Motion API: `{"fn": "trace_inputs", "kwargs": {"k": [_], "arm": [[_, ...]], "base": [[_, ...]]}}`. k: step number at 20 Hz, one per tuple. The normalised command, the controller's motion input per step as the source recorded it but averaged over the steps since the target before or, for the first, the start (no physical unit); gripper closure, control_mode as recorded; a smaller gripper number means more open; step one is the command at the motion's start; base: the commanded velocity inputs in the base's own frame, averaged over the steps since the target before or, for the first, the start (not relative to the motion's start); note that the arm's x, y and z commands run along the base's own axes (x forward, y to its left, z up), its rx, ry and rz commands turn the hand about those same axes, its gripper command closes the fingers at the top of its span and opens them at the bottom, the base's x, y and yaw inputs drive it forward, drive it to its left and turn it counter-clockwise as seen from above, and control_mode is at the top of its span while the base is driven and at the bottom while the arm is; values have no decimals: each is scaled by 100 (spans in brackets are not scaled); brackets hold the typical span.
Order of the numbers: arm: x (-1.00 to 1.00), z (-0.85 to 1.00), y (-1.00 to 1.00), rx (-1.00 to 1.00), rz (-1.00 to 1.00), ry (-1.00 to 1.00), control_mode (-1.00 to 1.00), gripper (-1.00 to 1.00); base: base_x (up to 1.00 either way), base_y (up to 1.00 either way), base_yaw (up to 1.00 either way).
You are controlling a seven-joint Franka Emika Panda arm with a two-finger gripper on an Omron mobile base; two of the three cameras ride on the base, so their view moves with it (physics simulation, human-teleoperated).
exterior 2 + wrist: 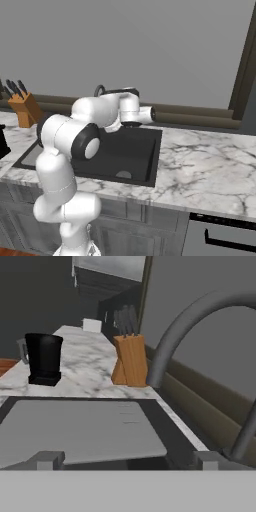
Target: Turn on the sink faucet and place the jug under the water for a few seconds to fill it up.
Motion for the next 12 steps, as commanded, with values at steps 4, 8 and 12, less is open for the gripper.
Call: {"fn": "trace_inputs", "kwargs": {"k": [4,8,12], "arm": [[33,-14,18,0,-1,2,-100,-100],[40,-3,0,4,0,2,-100,-100],[46,-6,-3,6,0,2,-100,-100]], "base": [[0,0,0],[0,0,0],[0,0,0]]}}
